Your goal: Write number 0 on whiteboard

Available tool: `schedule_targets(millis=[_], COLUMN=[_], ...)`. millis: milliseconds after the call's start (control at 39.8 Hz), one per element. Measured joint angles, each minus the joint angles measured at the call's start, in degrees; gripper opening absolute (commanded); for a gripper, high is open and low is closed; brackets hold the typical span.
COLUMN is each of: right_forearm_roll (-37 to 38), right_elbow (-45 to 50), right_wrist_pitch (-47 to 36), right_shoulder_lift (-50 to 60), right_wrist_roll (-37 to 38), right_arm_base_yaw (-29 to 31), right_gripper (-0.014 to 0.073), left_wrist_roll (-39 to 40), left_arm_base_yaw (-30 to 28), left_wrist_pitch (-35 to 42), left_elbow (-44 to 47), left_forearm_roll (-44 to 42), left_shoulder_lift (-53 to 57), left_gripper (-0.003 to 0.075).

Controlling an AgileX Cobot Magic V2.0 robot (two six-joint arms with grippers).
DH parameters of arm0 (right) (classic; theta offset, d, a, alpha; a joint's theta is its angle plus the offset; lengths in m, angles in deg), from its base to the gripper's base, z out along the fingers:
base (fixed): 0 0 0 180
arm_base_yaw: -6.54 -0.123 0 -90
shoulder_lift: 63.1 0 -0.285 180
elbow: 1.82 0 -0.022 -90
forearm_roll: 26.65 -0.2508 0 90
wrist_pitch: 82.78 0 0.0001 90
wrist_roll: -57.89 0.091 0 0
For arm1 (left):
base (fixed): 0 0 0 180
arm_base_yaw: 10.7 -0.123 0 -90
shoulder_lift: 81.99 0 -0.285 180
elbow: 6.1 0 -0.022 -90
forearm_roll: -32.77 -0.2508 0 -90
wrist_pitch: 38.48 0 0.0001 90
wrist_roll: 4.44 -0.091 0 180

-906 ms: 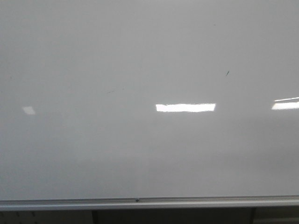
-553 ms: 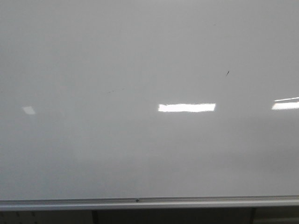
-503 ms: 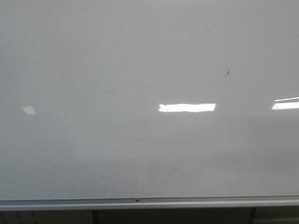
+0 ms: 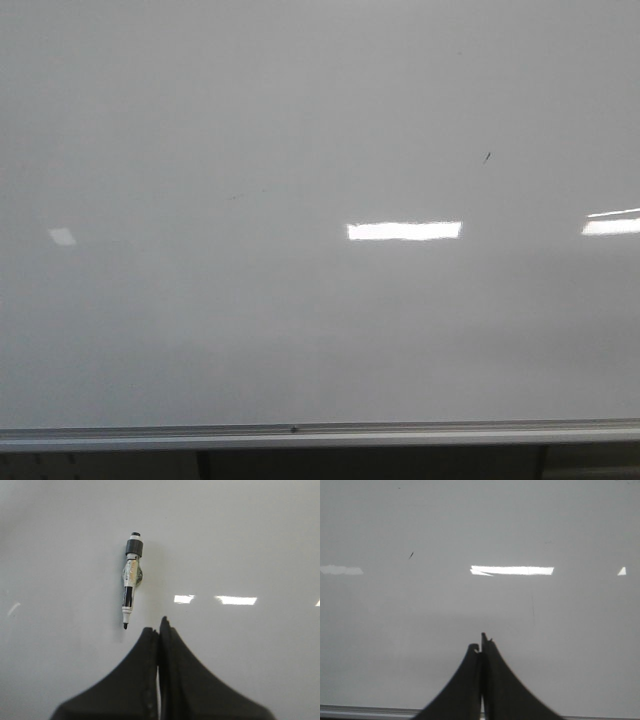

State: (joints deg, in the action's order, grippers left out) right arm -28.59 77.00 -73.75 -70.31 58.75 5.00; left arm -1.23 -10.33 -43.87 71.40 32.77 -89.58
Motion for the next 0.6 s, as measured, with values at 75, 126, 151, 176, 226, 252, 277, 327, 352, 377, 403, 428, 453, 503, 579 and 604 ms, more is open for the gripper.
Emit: schedule_targets(millis=[75,126,151,176,226,252,277,327,352,377,403,428,453,503,579,604], right_forearm_roll=[0.0,0.0,0.0,0.0,0.0,0.0,0.0,0.0,0.0,0.0,0.0,0.0,0.0,0.0,0.0,0.0], right_elbow=[0.0,0.0,0.0,0.0,0.0,0.0,0.0,0.0,0.0,0.0,0.0,0.0,0.0,0.0,-0.1,-0.4], right_wrist_pitch=[0.0,0.0,0.0,0.0,0.0,0.0,0.0,-0.1,-0.1,-0.3,-0.4,-0.5,-0.5,-0.9,-0.8,-0.7], right_shoulder_lift=[0.0,0.0,0.0,0.0,0.0,0.0,0.0,0.0,0.0,0.0,0.0,0.0,0.0,0.0,0.0,0.0], right_wrist_roll=[0.0,0.0,0.0,0.0,0.0,0.0,0.0,0.0,0.0,0.0,0.0,0.0,0.0,0.0,0.0,0.0], right_arm_base_yaw=[0.0,0.0,0.0,0.0,0.0,0.0,0.0,0.0,0.0,0.0,0.0,0.0,0.0,0.0,0.0,0.0], right_gripper=[-0.0067,-0.0067,-0.0067,-0.0067,-0.0067,-0.0067,-0.0067,-0.0067,-0.0067,-0.0067,-0.0067,-0.0067,-0.0067,-0.0067,-0.0067,-0.0067], left_wrist_roll=[0.0,0.0,0.0,0.0,0.0,0.0,0.0,0.0,0.0,0.0,0.0,0.0,0.0,0.0,0.0,0.0], left_arm_base_yaw=[0.0,0.0,0.0,0.0,0.0,0.0,0.0,0.0,0.0,0.0,0.0,0.0,0.0,0.0,0.0,0.0], left_wrist_pitch=[0.0,0.0,0.0,0.0,0.0,0.0,0.0,0.0,0.0,0.0,0.1,0.4,1.1,3.7,8.7,9.8], left_elbow=[0.0,0.0,0.0,0.0,0.0,0.0,0.0,0.0,0.0,0.0,0.0,0.0,0.0,0.0,0.0,0.0], left_forearm_roll=[0.0,0.0,0.0,0.0,0.0,0.0,0.0,0.0,0.0,0.0,0.0,0.0,0.0,0.0,0.0,0.0], left_shoulder_lift=[0.0,0.0,0.0,0.0,0.0,0.0,0.0,0.0,0.0,0.0,0.0,0.0,0.0,0.0,0.0,0.0], left_gripper=[-0.002,-0.002,-0.002,-0.002,-0.002,-0.002,-0.002,-0.002,-0.002,-0.002,-0.002,-0.002,-0.002,-0.0019,-0.0019,-0.0019])
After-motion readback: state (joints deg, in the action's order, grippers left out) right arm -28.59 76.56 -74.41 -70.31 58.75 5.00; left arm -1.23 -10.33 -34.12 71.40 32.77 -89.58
